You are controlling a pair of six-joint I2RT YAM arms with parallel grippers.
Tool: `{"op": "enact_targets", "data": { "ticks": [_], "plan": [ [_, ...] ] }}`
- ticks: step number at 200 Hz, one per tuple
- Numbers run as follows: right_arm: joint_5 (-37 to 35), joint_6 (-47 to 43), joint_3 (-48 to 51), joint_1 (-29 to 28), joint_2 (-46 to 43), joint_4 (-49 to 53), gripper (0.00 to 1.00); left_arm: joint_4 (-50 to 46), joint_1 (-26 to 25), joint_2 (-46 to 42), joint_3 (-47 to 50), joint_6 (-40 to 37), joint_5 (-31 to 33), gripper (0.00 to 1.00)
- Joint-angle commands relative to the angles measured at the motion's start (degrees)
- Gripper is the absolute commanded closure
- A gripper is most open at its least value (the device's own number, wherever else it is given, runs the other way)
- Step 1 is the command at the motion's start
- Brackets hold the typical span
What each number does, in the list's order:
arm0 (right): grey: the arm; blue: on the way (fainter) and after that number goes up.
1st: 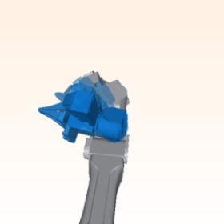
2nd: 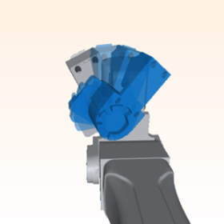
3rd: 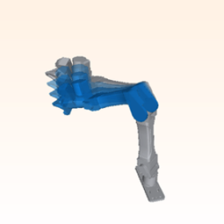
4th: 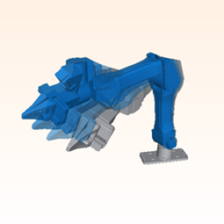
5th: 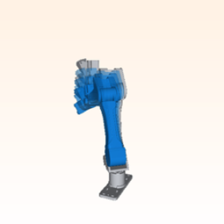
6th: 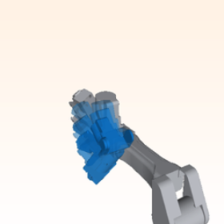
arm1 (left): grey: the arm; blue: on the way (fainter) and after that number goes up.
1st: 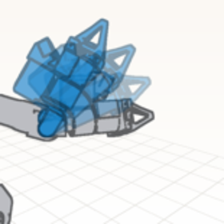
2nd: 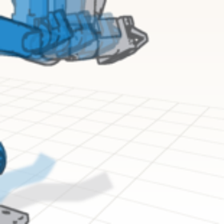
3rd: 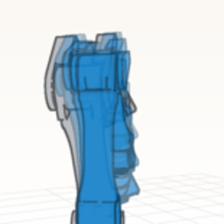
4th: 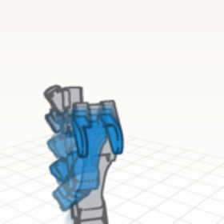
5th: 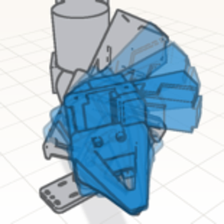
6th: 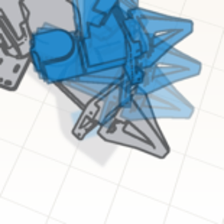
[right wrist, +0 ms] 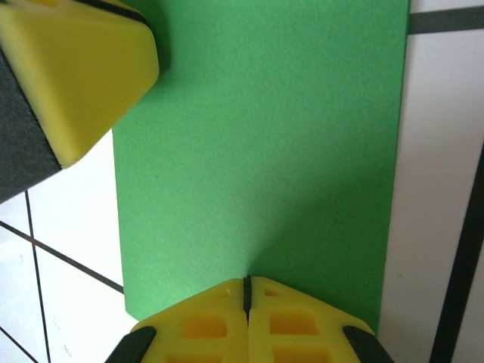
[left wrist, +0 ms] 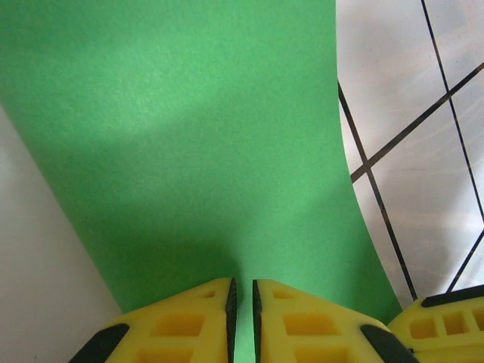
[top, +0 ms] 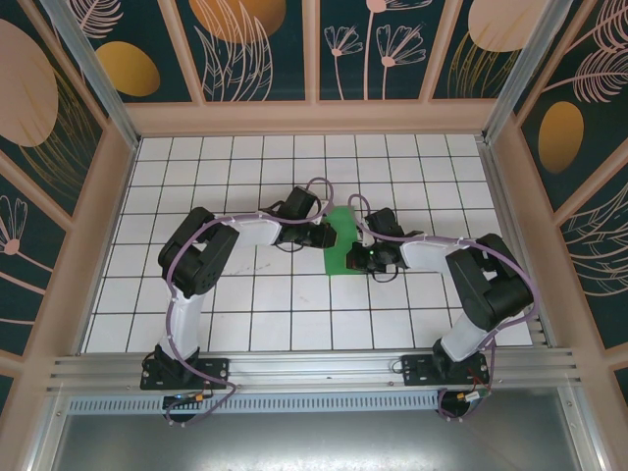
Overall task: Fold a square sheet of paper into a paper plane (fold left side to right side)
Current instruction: First fold the square sheet of paper in half at the center of the table.
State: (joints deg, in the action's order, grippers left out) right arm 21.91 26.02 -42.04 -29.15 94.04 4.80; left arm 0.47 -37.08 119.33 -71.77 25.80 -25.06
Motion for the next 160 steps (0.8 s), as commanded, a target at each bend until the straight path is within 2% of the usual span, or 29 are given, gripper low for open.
{"op": "enact_targets", "data": {
  "ticks": [1,96,128,160],
  "plan": [
    [-4.33,-0.27,2.14,-0.21,2.46,4.43,1.00,-1.67,-0.12,-0.87,-2.98,0.42,0.05,0.82],
    [-5.38,-0.56,1.83,-0.21,2.52,6.18,1.00,-0.11,0.05,3.28,-2.46,0.80,4.40,0.86],
    [-5.69,-0.88,1.97,-0.14,2.51,7.32,1.00,3.19,0.61,2.92,-0.47,2.26,5.70,0.91],
    [-5.56,-1.14,2.23,-0.12,2.67,7.88,1.00,8.43,1.57,2.21,2.60,3.26,6.50,0.92]
  ]
}}
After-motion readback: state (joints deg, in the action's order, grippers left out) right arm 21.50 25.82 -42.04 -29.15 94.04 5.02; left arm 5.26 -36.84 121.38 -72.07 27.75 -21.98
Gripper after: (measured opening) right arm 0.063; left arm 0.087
